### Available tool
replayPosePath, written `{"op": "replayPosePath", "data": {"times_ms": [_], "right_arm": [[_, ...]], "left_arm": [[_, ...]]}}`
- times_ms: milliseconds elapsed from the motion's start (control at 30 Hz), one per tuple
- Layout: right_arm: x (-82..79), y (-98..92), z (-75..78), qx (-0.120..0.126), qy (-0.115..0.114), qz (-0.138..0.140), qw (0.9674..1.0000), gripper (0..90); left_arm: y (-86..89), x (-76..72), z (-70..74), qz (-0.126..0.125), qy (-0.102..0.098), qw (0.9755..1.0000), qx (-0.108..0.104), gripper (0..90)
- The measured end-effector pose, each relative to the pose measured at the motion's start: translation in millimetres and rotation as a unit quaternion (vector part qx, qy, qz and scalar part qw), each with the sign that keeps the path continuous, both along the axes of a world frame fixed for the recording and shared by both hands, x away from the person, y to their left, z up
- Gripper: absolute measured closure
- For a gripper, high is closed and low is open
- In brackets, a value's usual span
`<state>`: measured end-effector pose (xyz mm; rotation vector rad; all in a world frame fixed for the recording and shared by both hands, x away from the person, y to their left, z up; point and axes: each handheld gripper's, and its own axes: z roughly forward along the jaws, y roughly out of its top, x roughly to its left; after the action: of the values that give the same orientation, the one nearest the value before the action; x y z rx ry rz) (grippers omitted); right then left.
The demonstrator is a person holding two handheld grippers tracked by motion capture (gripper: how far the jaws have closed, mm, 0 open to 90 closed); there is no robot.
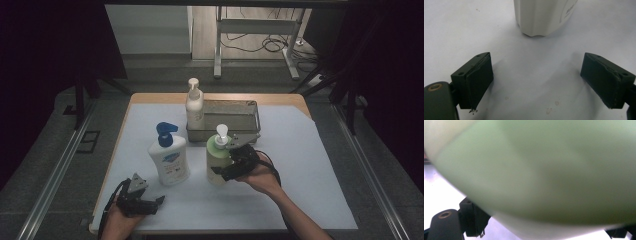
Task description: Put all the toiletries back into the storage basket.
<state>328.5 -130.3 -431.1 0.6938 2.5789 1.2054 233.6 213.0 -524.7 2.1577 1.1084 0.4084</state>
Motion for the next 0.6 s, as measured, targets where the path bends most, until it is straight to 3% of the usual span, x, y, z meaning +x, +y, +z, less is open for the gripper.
{"op": "replayPosePath", "data": {"times_ms": [200,600], "right_arm": [[-1.9,2.7,2.7,-0.008,0.0,0.0,1.0,12.9],[-0.1,2.8,21.3,0.002,-0.003,0.001,1.0,12.9]], "left_arm": [[0.0,0.0,0.0,0.0,0.0,1.0,0.0,10.7],[0.0,0.0,0.0,0.0,0.0,1.0,0.0,10.7]]}}
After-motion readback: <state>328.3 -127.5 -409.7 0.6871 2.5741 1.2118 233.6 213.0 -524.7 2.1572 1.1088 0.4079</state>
